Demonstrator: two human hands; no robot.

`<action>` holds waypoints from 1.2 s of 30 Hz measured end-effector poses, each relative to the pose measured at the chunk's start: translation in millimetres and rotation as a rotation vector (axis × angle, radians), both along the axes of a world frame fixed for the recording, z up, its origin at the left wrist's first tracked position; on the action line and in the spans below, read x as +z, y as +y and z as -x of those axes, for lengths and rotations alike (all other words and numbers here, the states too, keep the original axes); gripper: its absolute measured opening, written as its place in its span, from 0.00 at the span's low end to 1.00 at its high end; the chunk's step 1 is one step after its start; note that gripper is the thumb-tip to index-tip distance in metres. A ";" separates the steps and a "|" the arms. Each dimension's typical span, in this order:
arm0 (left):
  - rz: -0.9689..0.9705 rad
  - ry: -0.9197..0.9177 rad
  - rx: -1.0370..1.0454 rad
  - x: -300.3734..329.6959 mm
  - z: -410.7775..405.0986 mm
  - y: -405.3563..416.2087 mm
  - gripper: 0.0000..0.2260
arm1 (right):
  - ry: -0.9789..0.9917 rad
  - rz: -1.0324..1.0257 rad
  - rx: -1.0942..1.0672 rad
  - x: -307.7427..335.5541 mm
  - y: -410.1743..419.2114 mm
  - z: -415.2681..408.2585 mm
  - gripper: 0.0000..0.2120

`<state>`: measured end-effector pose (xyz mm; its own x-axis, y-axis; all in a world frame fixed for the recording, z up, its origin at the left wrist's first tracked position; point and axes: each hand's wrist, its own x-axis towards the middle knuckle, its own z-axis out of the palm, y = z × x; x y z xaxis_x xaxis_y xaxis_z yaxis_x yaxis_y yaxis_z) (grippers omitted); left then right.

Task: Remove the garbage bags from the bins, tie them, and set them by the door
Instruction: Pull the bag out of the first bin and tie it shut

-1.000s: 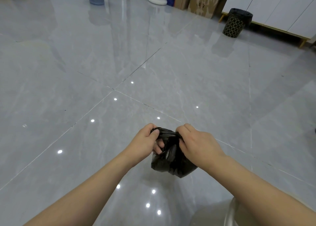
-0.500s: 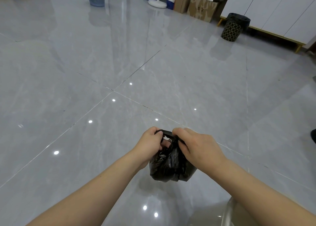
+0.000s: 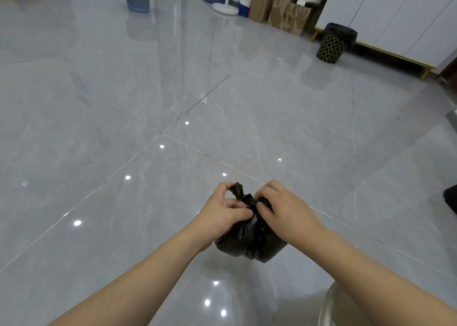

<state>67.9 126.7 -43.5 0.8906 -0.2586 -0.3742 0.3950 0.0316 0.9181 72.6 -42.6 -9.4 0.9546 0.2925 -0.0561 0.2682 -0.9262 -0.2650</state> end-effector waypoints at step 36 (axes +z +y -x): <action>-0.754 -0.836 0.010 -31.7 10.0 13.9 0.10 | 1.143 -0.610 -0.270 20.1 -18.3 -27.4 0.13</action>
